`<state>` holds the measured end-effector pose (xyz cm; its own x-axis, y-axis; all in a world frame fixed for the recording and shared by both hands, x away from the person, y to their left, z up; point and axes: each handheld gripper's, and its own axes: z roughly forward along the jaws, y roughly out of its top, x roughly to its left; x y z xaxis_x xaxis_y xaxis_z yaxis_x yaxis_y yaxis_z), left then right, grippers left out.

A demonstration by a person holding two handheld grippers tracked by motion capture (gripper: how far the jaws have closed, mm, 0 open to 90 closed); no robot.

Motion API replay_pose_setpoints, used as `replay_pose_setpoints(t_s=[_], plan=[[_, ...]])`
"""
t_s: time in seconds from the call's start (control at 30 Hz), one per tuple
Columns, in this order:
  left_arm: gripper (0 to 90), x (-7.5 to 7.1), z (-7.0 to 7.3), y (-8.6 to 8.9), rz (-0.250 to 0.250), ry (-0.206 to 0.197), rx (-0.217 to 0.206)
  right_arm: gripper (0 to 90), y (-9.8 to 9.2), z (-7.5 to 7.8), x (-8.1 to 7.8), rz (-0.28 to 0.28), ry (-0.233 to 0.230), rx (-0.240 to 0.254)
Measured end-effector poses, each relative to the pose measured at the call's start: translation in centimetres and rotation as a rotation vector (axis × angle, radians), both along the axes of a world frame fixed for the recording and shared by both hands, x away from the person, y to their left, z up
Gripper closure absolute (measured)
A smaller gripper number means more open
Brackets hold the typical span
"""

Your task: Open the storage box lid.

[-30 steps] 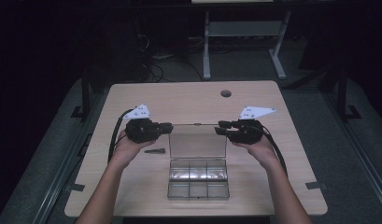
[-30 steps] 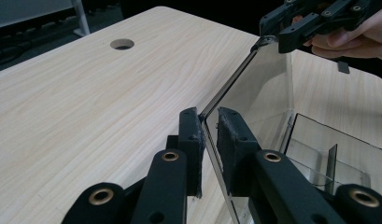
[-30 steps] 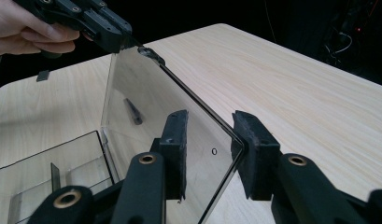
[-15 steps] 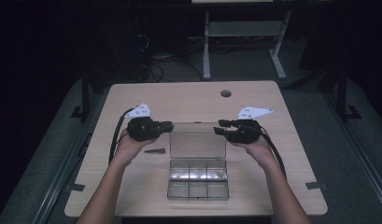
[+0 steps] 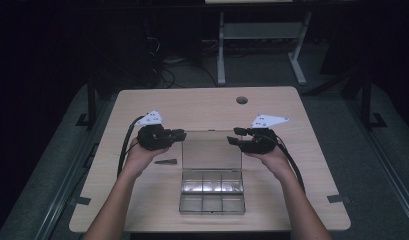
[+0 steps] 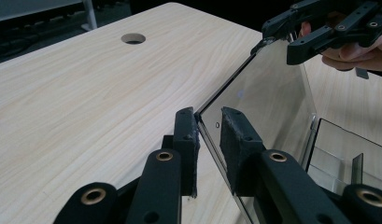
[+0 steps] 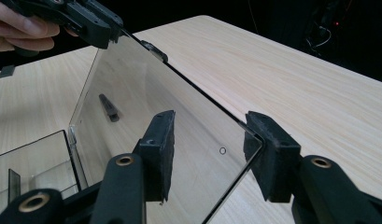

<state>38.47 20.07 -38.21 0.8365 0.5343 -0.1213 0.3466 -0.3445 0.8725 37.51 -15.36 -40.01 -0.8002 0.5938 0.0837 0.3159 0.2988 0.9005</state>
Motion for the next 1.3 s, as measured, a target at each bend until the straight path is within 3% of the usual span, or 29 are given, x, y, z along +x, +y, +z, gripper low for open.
replay_pose_setpoints(t_s=[0.83,1.3], plan=[[72.6,1.6,-1.5,0.1,0.014,0.059,-0.007,49.2,0.0,-1.3,1.7,-0.001,0.071,0.005],[58.9,2.0,-2.6,-0.8,-0.001,0.071,0.03,48.2,0.0,-1.8,2.1,0.002,0.094,0.003]])
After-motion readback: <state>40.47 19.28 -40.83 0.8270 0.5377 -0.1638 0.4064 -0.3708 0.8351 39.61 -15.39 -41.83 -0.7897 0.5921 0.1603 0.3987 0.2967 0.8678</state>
